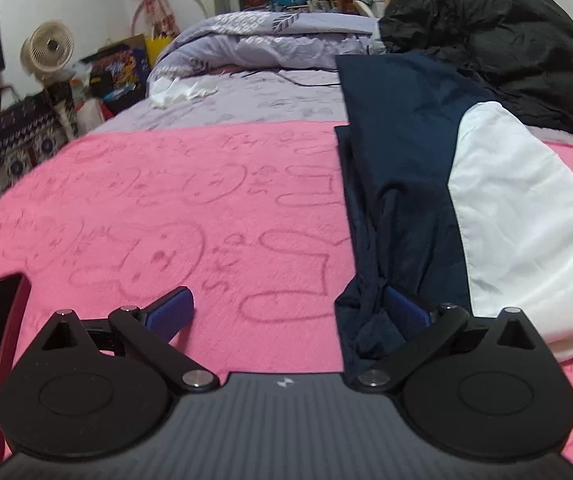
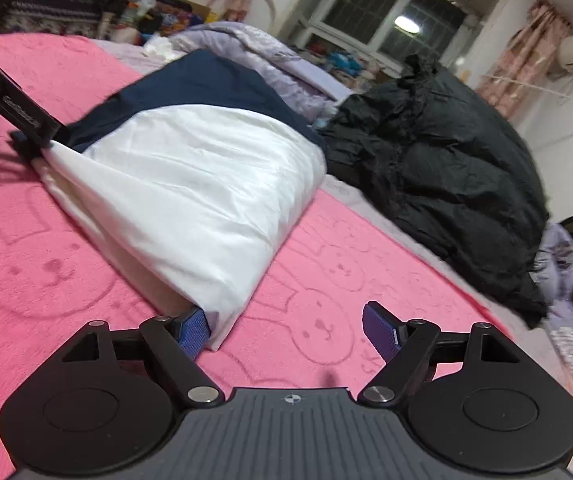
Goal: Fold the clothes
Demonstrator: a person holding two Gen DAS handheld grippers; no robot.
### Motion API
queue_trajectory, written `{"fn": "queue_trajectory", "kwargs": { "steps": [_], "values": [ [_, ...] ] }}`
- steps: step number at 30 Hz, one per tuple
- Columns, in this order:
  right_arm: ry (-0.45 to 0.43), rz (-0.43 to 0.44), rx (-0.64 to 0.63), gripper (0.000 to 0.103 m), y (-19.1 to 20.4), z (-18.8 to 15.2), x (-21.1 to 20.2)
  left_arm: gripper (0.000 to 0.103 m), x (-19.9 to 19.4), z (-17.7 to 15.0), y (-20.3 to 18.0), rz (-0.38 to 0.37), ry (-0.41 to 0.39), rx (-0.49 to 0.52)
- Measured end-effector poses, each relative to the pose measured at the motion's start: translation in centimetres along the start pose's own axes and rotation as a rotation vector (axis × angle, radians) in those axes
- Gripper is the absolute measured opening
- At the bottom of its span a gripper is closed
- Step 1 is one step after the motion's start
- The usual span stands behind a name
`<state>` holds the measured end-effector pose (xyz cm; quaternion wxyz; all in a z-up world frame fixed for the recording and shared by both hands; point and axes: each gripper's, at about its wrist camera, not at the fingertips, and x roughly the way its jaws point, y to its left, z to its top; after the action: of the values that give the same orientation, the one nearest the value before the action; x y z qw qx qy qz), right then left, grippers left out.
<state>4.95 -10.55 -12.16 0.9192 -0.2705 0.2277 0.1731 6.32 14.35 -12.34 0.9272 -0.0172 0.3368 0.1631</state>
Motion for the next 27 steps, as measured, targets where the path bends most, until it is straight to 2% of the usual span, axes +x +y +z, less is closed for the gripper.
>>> {"fn": "queue_trajectory", "kwargs": {
  "steps": [3,5,8,10,13,15,16,20,21,23,25,27],
  "values": [
    [0.087,0.134,0.183,0.079,-3.3,-1.1,-0.9,0.103,0.1,0.0,1.0,-0.016,0.012,-0.054],
    [0.143,0.262,0.414,0.079,-6.4,-2.2,-1.1,0.103,-0.2,-0.2,1.1,-0.017,0.008,-0.06],
    [0.138,0.434,0.825,0.079,-10.3,-4.1,0.1,0.103,-0.3,-0.3,1.1,-0.012,0.002,-0.061],
    [0.122,0.478,0.954,0.079,-10.9,-4.1,1.6,0.103,-0.3,-0.2,1.1,-0.01,0.001,-0.066],
    [0.117,0.504,0.956,0.078,-9.1,-2.0,4.3,0.103,-0.3,-0.3,1.3,-0.007,0.0,-0.083],
    [0.12,0.557,0.97,0.065,-7.8,-0.4,6.1,0.103,-0.3,-0.3,1.6,-0.002,-0.003,-0.102],
    [0.125,0.575,0.978,0.065,-7.2,0.1,6.6,0.103,-0.4,-0.3,1.8,0.004,-0.004,-0.117],
    [0.122,0.542,0.982,0.064,-5.9,1.1,7.3,0.103,-0.3,-0.3,2.0,0.013,-0.001,-0.14],
    [0.129,0.545,1.013,0.059,-6.3,0.8,7.4,0.103,-0.2,-0.3,2.0,0.015,-0.001,-0.137],
    [0.156,0.572,1.085,0.036,-7.2,0.2,7.6,0.103,-0.3,-0.3,2.0,0.014,-0.002,-0.137],
    [0.169,0.594,1.115,0.029,-7.5,0.0,7.0,0.103,-0.4,-0.3,1.9,0.02,-0.003,-0.131],
    [0.153,0.58,1.07,0.026,-7.5,1.2,6.0,0.103,-0.6,-0.2,1.6,0.037,-0.004,-0.119]
  ]
}}
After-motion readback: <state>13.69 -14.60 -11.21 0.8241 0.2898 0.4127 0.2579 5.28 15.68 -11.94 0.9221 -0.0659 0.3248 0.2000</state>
